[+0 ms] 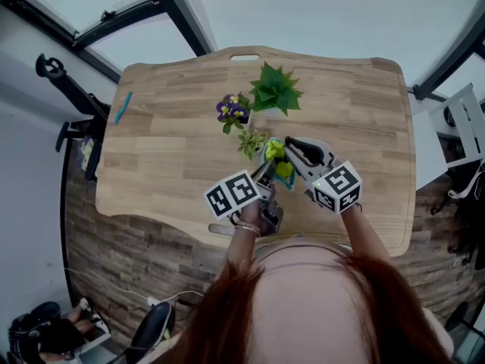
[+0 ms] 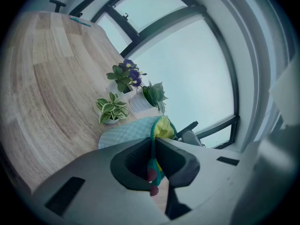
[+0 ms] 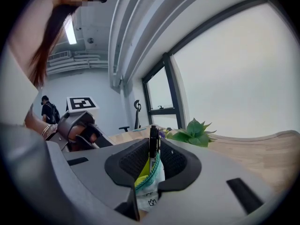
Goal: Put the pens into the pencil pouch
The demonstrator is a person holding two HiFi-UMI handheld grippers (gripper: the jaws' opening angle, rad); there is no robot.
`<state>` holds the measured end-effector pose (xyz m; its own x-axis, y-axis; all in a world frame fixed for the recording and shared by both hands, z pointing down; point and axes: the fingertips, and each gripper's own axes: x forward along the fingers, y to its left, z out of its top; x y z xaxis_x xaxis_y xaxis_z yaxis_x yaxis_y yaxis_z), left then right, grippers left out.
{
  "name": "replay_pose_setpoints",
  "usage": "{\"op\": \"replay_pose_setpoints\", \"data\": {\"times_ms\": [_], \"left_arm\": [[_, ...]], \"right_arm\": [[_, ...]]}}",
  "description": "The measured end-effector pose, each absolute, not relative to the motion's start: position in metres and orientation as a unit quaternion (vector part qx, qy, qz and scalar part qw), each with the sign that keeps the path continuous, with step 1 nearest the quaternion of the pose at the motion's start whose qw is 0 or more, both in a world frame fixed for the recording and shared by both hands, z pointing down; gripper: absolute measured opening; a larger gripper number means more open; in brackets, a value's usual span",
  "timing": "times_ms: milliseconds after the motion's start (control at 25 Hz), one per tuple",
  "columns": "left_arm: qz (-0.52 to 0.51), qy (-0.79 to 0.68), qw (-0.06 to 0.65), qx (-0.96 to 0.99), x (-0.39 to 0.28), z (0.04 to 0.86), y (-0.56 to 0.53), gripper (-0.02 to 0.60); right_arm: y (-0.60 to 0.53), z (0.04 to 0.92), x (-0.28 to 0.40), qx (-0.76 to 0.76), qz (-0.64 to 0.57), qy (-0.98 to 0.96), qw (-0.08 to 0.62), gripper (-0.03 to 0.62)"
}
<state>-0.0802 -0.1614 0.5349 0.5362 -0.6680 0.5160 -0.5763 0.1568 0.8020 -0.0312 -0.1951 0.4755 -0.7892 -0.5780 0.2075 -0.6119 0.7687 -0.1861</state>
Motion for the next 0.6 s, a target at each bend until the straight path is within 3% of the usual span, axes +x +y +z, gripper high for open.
{"op": "replay_pose_setpoints", "data": {"times_ms": [240,600], "left_arm": [[-0.036,-0.479,0.589,0.650,-0.080,0.536,-0.160,0.023],[-0.022,-0.475,0.571,0.669,-0.076,0.530,-0.159,0.023]], "right_arm": [[-0.187,0.487,-0.034,0.309,0.120,-0.938,0.099,0.054],[-0.195,0.474,-0.032,0.318,0.132,-0.936,0.071,0.089]]}}
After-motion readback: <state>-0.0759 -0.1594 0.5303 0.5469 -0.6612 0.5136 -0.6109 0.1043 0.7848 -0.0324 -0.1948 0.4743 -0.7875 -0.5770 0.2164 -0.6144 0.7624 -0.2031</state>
